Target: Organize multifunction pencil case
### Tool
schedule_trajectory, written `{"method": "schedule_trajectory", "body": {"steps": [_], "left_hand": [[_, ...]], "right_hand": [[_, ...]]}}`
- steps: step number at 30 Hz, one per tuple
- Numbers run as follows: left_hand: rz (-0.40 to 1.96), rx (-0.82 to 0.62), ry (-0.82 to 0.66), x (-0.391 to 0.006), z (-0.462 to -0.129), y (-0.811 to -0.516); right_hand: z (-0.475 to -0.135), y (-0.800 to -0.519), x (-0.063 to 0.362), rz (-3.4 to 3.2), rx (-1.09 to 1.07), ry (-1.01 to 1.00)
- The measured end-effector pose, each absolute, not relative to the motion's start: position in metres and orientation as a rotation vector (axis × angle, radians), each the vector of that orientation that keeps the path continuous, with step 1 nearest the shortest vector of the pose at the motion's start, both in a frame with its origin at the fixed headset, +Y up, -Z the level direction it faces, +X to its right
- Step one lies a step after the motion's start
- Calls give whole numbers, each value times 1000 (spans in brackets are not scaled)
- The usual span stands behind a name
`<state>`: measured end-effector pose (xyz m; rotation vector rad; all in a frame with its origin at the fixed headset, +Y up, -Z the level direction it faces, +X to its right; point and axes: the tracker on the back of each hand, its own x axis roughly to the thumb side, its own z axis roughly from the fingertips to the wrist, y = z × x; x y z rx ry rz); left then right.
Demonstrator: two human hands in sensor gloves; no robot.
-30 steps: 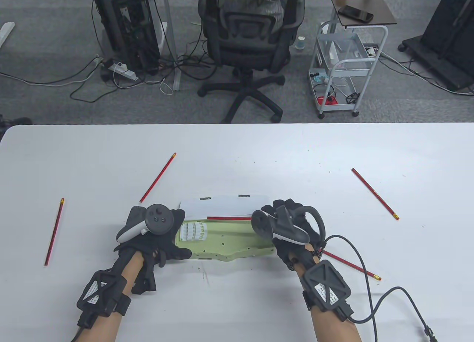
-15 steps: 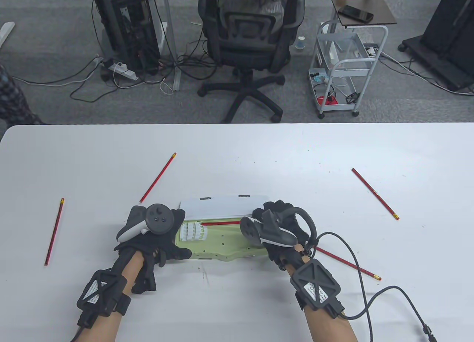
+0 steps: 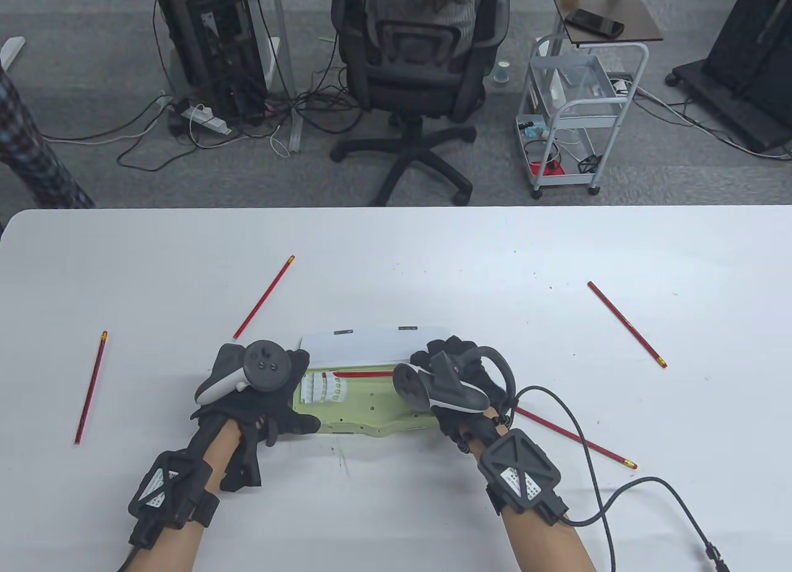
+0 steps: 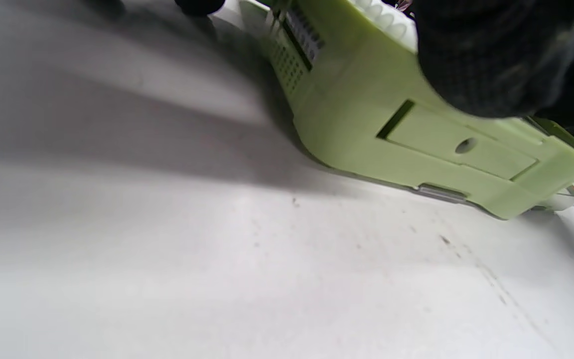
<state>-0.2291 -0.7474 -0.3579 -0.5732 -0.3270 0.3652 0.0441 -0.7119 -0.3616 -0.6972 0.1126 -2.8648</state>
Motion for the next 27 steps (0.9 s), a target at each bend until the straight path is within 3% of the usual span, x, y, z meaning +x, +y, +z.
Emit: {"method": "schedule_trajectory", "body": {"steps": [14,27], "left_hand": [[363,-574,-327,-229,-358,-747],[365,-574,-326,-229,-359,-747]], "right_hand": [[-360,-693,67,-3077,-673,126],[-369,-673,122,-3266,-271,157]]}}
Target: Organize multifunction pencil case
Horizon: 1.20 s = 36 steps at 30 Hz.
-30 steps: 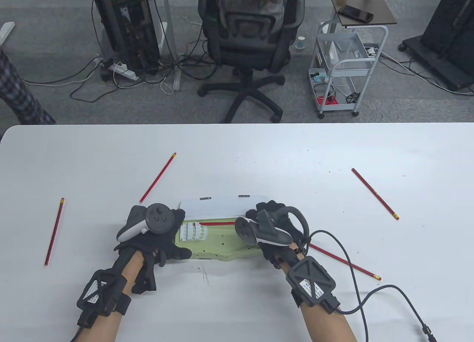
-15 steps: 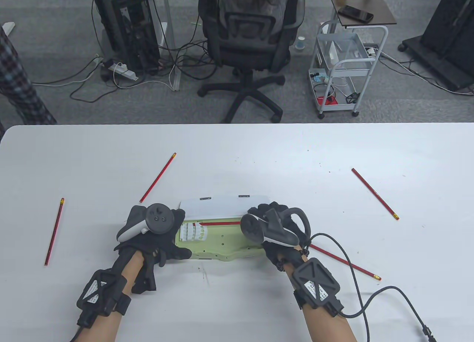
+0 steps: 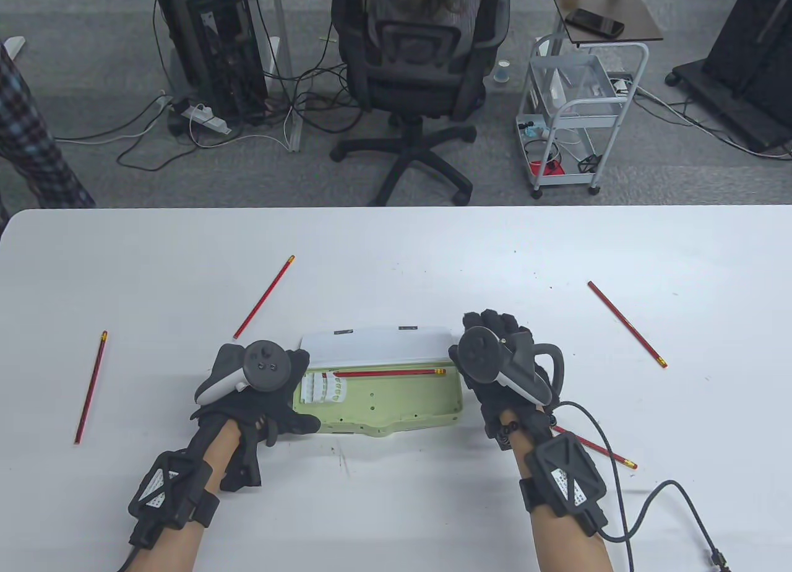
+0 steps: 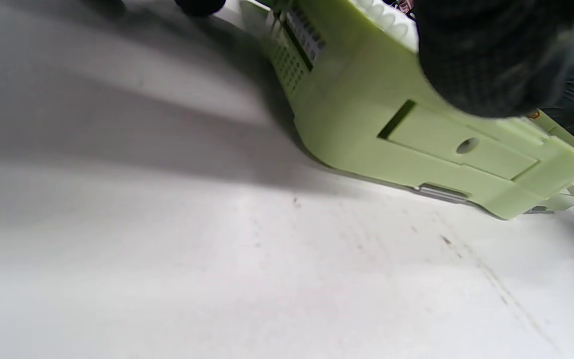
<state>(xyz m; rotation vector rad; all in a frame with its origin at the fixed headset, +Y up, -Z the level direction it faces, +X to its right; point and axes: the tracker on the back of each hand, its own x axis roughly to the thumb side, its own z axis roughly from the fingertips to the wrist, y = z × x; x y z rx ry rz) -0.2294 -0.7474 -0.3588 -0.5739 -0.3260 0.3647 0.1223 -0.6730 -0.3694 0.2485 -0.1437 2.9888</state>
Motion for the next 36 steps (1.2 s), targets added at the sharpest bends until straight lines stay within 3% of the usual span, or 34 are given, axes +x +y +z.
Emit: {"method": "schedule_trajectory", "body": {"steps": [12,19,36], "left_hand": [[365,-571,-327,-231,-358,-748],[367,-569,-328,-231,-358,-748],[360,-575,-327,-230,-358,-748]], "right_hand": [[-384,-703,99,3186,174,130],[-385,-718,84,3152,195,87],[-392,-703,70,3196,249,88]]}}
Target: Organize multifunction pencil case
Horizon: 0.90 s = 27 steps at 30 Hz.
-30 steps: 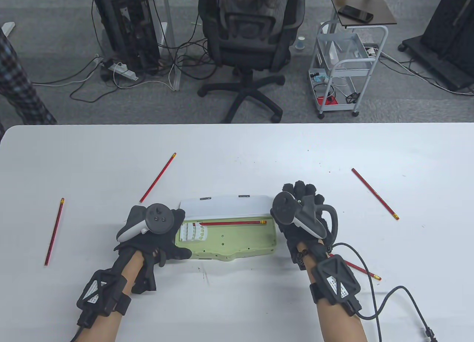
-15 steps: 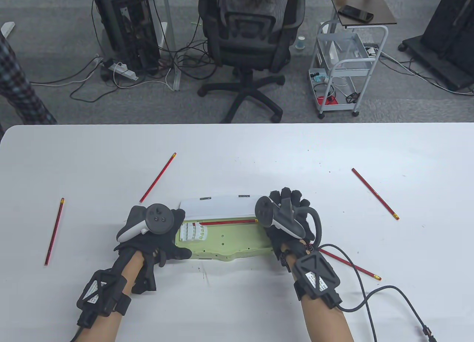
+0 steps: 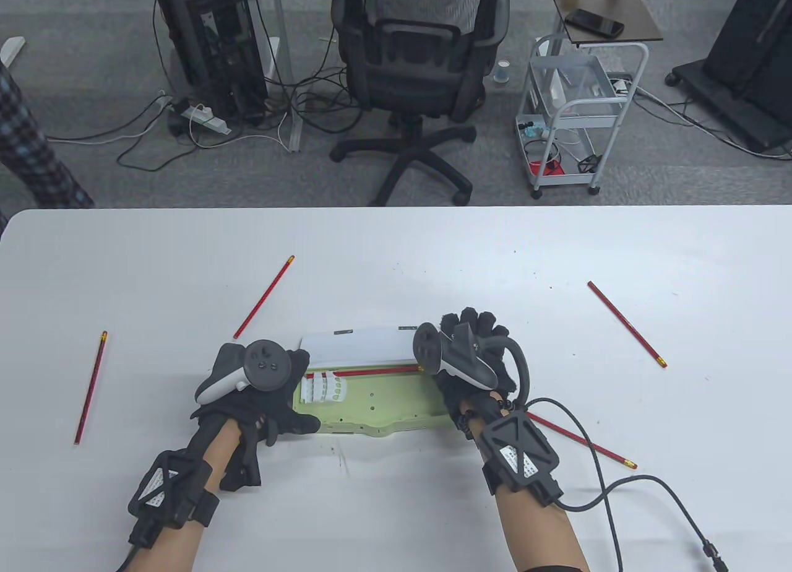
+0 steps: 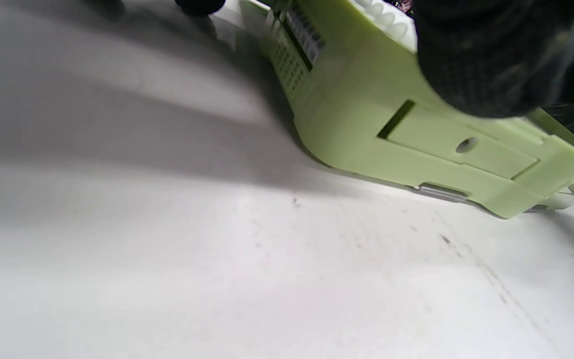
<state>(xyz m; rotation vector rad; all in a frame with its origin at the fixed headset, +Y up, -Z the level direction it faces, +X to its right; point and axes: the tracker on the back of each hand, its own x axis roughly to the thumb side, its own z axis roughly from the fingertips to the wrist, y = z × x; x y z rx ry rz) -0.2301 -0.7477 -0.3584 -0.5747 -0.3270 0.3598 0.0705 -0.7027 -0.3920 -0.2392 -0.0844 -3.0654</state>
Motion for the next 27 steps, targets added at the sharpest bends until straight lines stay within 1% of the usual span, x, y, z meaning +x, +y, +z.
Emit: {"method": "schedule_trajectory", "body": {"steps": [4,7,10,13,18,23,27], "left_hand": [[360,-571,-328,-230,-358,-748],[361,-569,-328,-230,-358,-748],[361,-574,-327,-230,-358,-748],[361,-575,-327,-230,-358,-748],[361,-574,-327,-230,-358,-748],[360,-575,-326,-230,-359,-748],[359,-575,-326,-230,-359,-748]], "right_hand": [[-391,-688,83,-3089,-230,-66],[-383,-676,99,-3118,-230,-64],[-377,-662,123,-3126,-204,-32],[-378,-650,152,-3110,-121,-28],[-376,-637,189,-3116,-33,-31],[-358,-643,205,-3064,-63,-86],[-332,-663,217,-3039,-83,-140]]}}
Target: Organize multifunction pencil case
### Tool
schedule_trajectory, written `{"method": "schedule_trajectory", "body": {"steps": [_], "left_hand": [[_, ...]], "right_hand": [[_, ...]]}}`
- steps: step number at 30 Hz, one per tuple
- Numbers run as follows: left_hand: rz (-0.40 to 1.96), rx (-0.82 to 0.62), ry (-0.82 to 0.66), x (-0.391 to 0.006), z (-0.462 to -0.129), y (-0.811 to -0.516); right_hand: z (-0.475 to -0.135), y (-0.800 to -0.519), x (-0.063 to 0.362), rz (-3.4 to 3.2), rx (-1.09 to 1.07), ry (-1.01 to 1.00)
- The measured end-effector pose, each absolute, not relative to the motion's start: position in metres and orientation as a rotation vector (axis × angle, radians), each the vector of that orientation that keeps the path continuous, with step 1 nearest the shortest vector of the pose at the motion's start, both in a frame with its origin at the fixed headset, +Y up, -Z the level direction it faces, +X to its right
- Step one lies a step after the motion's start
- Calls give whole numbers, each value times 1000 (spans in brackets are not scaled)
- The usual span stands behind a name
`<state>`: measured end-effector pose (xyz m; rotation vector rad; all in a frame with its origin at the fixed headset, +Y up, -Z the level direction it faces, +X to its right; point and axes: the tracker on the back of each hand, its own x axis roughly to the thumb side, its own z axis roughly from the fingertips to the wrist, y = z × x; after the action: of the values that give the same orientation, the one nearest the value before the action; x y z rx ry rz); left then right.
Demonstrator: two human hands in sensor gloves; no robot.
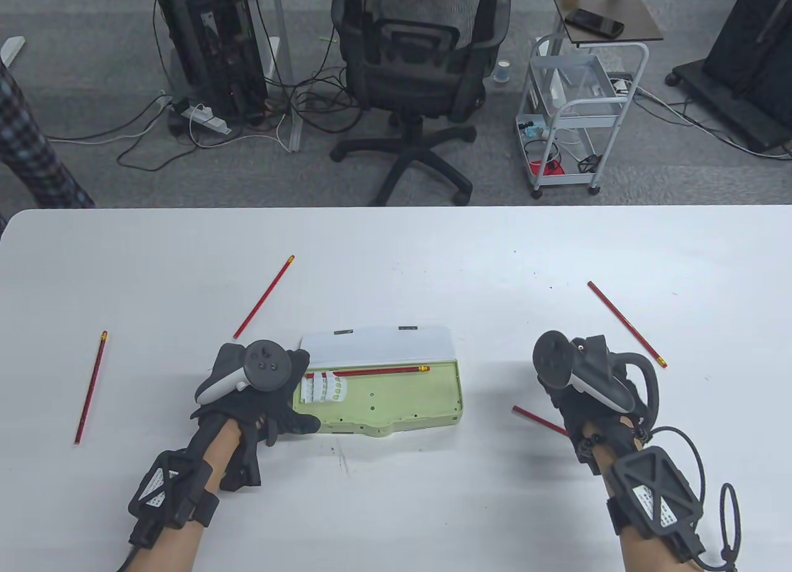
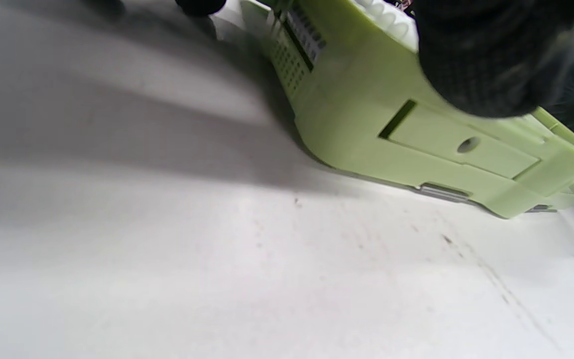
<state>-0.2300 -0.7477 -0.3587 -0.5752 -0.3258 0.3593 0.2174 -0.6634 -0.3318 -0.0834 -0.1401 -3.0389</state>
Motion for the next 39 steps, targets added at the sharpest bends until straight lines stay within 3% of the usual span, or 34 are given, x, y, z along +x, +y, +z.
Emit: {"method": "schedule_trajectory", "body": {"steps": [7,15,26,39], "left_hand": [[360,-579,-326,-230,-359,-748],[360,-577,-327,-230,-359,-748],[359,-574,-327,-231,-359,-748],[357,-573,-327,-230,-359,-749]], "right_hand": [[-295,-707,237,-2860,-75,-270],[-290,-733,241,-2761,-72,-330],[-287,-739,229,-2663,-168,-165],[-289,-744,222,-2579,-243,-197]]}}
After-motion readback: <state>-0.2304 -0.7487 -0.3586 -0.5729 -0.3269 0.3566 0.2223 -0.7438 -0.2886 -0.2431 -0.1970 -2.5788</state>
